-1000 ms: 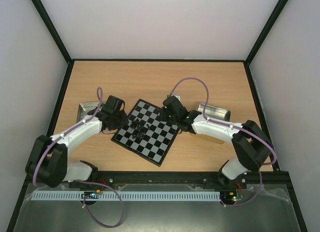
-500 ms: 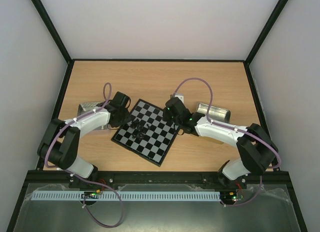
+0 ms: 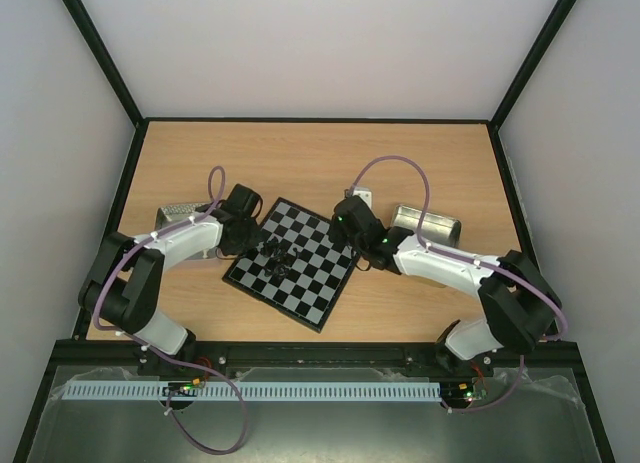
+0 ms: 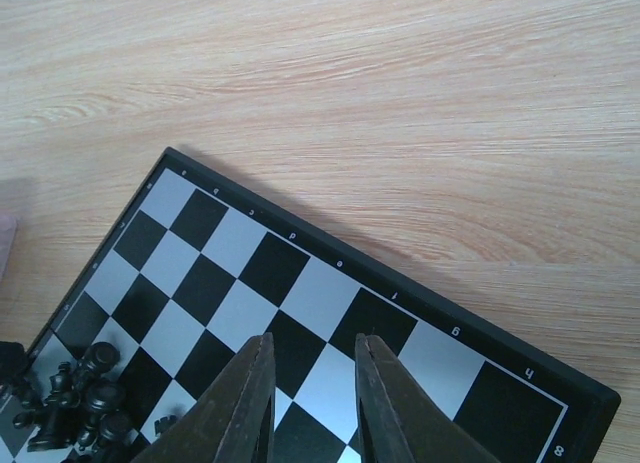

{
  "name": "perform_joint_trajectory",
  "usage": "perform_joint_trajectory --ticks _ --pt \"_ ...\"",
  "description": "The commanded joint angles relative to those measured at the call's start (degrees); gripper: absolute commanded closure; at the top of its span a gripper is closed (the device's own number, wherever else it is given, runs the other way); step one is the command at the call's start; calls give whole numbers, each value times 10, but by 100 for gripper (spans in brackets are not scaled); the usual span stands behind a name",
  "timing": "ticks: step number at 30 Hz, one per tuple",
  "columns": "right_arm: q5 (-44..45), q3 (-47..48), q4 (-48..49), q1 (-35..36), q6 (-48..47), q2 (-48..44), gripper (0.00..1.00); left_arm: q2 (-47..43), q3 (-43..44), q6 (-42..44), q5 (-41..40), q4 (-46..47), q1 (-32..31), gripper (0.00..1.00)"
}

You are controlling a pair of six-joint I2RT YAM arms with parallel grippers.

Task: Set up the chess pieces on the board
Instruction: Pick up the chess piece from the chessboard.

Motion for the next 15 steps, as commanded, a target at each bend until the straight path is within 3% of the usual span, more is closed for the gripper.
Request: perform_joint_trajectory --ticks 1,8,15 --pt "23 -6 13 -1 -2 -23 78 5 3 1 -4 6 -1 78" --pt "24 -9 13 -2 1 -31 78 14 -10 1 7 20 -1 75" --pt "7 -9 19 -2 2 -40 78 -7 -12 0 -6 22 -1 83"
